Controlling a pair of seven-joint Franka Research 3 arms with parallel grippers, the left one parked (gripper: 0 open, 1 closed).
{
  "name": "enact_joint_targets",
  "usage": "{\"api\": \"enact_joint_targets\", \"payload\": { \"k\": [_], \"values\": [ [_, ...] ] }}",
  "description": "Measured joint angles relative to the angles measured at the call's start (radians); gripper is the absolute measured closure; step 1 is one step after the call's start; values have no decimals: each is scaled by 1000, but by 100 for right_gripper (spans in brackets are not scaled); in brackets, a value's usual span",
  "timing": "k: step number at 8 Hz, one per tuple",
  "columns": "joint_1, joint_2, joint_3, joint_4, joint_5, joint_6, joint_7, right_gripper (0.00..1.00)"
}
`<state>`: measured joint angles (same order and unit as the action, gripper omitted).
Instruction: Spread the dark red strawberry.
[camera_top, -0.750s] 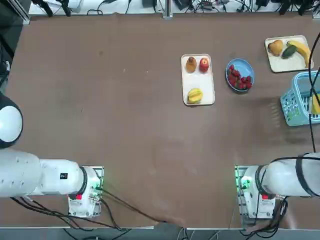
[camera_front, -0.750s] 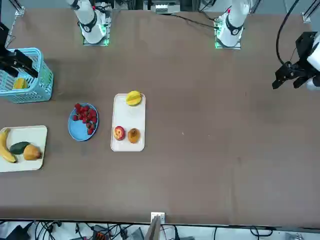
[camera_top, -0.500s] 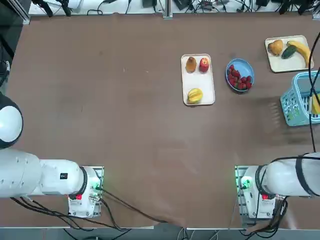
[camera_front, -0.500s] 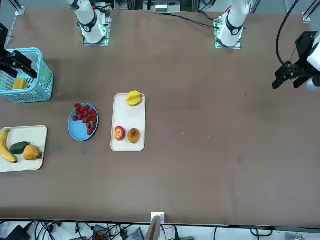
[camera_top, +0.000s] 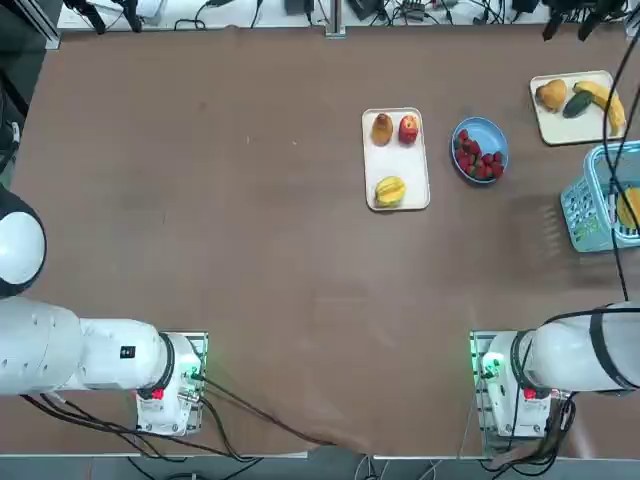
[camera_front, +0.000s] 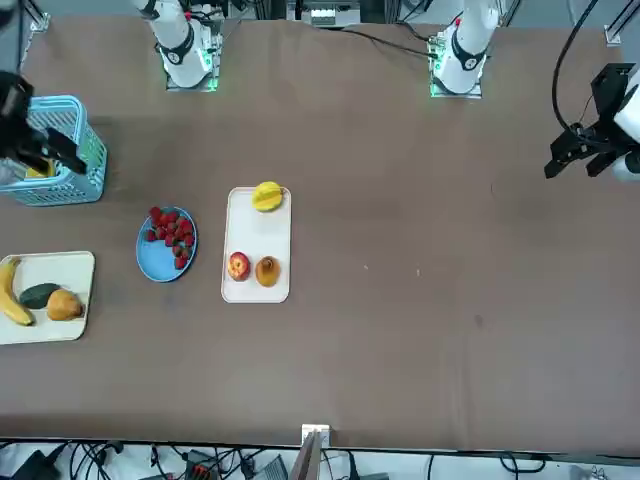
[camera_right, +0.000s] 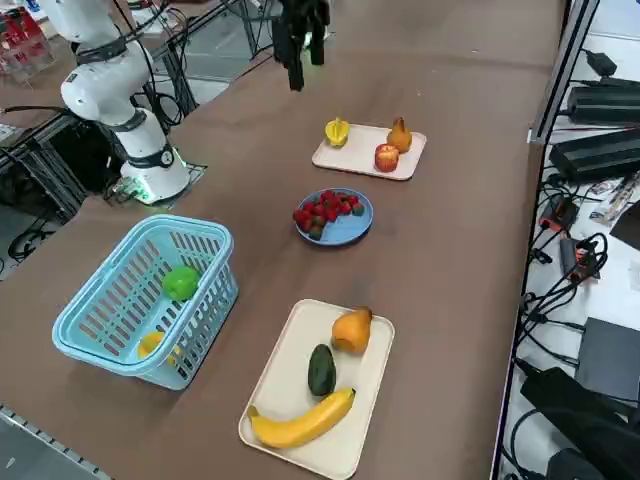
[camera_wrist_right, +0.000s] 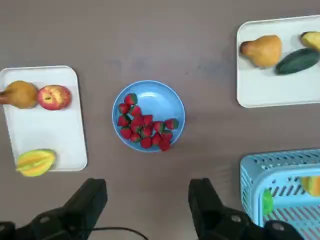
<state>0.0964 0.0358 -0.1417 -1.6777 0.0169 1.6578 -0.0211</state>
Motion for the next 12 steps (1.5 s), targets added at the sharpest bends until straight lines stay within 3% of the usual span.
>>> {"api": "enact_joint_targets", "payload": {
  "k": [8, 10, 12],
  "values": [
    [40, 22, 9, -514, 0, 453, -1, 2],
    [36, 61, 7, -573, -6, 520, -15, 6],
    [5, 107, 1, -577, -14, 539, -151, 11]
  ]
}}
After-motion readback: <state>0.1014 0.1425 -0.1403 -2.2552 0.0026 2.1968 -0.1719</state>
